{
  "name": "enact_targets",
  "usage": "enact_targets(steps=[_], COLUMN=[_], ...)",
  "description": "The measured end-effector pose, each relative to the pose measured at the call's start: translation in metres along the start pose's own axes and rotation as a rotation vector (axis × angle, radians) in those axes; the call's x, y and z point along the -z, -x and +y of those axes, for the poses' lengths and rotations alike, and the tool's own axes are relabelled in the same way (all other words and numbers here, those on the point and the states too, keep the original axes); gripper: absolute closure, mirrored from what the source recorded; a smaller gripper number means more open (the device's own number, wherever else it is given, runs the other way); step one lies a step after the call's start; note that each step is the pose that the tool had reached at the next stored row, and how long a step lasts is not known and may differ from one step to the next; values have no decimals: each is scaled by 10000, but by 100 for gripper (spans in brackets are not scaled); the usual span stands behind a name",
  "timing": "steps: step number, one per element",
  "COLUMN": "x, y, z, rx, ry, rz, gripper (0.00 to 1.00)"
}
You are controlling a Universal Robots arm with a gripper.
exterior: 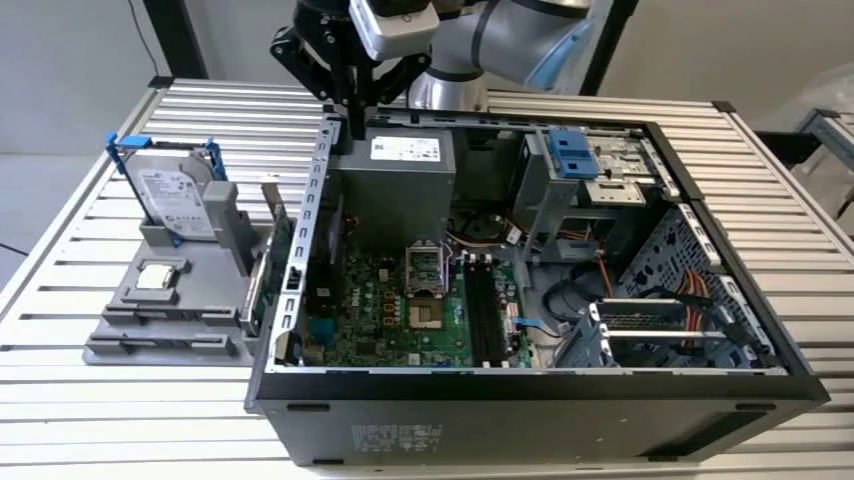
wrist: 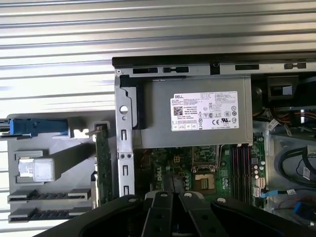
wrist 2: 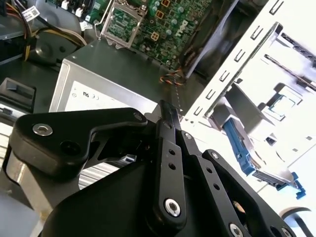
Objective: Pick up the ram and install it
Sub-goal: 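Reach for the ram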
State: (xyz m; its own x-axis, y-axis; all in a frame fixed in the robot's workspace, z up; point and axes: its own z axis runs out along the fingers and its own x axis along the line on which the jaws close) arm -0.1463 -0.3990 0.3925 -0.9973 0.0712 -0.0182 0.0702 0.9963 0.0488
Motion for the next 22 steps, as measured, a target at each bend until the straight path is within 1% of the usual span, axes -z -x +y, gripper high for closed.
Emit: enact_targets(steps=[9,22], x=[3,6], y=[-97,-268], z=[-8,-23], rx=[0,-1], ry=[-2,-1], rz=[9,12], gripper=[100,100])
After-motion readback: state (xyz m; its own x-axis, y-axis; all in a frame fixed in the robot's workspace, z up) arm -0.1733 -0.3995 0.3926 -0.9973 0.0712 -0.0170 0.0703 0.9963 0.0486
